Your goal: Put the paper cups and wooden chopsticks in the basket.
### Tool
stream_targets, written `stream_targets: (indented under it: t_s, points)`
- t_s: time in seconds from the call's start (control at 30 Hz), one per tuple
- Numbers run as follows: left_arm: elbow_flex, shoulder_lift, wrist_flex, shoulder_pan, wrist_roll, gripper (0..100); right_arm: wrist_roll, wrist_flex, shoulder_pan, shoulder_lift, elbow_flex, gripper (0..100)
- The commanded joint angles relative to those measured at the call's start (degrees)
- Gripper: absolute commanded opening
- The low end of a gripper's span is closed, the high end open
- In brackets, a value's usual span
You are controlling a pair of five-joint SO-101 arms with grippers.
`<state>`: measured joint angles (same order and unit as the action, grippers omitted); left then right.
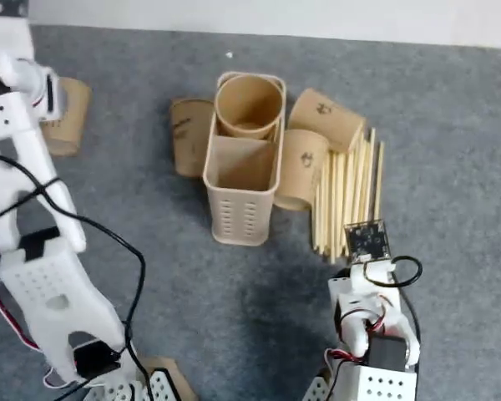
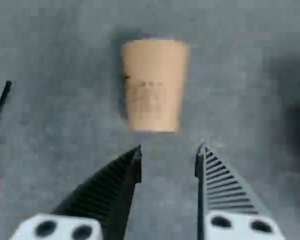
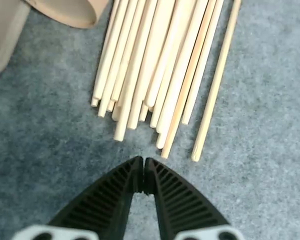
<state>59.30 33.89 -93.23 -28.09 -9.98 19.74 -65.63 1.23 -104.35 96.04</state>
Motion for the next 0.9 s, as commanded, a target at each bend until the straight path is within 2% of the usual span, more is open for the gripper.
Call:
stream_targets:
  t_s: [0.0, 0.17, 0.43, 0.57, 0.7, 0.87]
  points:
    - [0.66, 4.09, 6.77, -2.07, 0.53, 20, 0.44, 0.92, -0.40, -0.31, 6.99, 3.4]
    - [7.43, 9.63, 19.08, -1.80, 0.88, 20, 0.44, 0.92, -0.40, -0.31, 6.99, 3.4]
    - [11.21, 22.11, 48.18, -0.57, 2.64, 20, 0.44, 0.92, -0.40, -0.31, 6.99, 3.4]
    - [11.21, 28.97, 59.08, 0.31, 2.46, 19, 0.44, 0.92, -0.40, -0.22, 6.99, 3.4]
    - [11.21, 34.15, 64.35, 1.89, 2.29, 14, 0.44, 0.92, -0.40, -0.22, 6.99, 3.4]
    - [11.12, 37.32, 61.98, 3.91, 2.29, 14, 0.44, 0.92, -0.31, -0.22, 6.99, 3.4]
